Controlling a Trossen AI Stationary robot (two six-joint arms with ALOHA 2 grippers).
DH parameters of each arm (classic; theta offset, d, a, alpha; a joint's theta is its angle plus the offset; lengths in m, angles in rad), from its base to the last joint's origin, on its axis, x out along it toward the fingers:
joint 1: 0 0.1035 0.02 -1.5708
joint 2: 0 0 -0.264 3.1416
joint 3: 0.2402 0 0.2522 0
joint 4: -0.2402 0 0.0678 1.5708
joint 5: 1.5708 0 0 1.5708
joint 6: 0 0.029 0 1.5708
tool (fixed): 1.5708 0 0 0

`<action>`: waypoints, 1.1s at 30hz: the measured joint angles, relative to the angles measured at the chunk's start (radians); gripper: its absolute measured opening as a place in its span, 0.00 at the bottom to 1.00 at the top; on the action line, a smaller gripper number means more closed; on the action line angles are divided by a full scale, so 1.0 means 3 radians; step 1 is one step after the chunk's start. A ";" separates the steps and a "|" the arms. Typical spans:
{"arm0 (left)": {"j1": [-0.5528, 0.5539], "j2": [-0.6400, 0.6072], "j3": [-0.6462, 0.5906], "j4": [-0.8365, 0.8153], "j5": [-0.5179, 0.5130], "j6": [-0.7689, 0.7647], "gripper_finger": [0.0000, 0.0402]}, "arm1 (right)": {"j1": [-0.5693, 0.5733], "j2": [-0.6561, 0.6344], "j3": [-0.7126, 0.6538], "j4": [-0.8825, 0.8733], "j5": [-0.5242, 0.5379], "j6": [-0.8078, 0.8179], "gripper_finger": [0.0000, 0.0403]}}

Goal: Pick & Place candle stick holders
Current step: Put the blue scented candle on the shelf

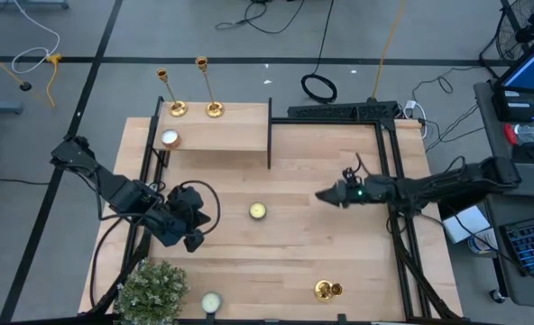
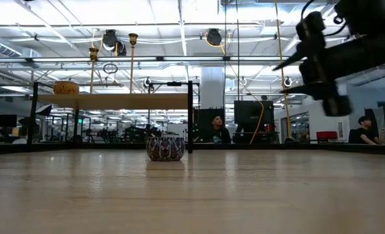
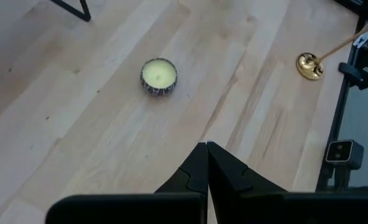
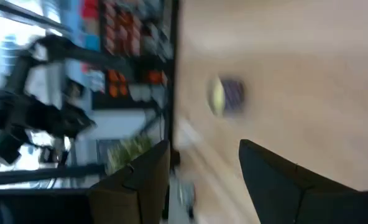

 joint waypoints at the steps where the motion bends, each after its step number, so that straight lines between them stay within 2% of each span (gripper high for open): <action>1: 0.0000 0.0000 0.0000 0.0000 -0.0001 -0.0014 0.01 | -0.0081 0.0058 0.0000 0.0146 0.0037 -0.0135 0.48; 7: 0.0000 0.0000 0.0000 0.0000 -0.0001 -0.0085 0.02 | -0.0438 0.0412 0.0000 0.0837 -0.0026 -0.0500 0.48; 15: 0.0000 -0.0001 0.0000 -0.0004 0.0110 -0.0087 0.02 | -0.0533 0.0672 0.0000 0.1014 -0.0356 -0.0505 0.48; 17: -0.0001 -0.0003 0.0000 0.0004 0.0309 -0.0123 0.02 | -0.0533 0.0682 0.0000 0.1016 -0.0387 -0.0505 0.48; 20: -0.0068 0.0016 0.0000 0.0207 0.0975 0.0039 0.02 | -0.0533 0.0682 0.0001 0.1033 -0.0387 -0.0501 0.48; 22: -0.0180 0.0063 0.0000 0.0335 0.1280 0.0220 0.01 | -0.0533 0.0682 0.0003 0.1068 -0.0393 -0.0501 0.48; 26: -0.0443 0.0193 0.0012 0.0471 0.1349 0.0673 0.01 | -0.0533 0.0680 0.0003 0.1066 -0.0465 -0.0502 0.48; 29: -0.0520 0.0386 0.0011 0.0498 0.1377 0.1052 0.06 | -0.0532 0.0680 0.0004 0.1068 -0.0467 -0.0542 0.48; 33: -0.0471 0.0669 0.0106 0.0489 0.1785 0.1540 0.17 | -0.0532 0.0680 0.0004 0.1067 -0.0465 -0.0626 0.48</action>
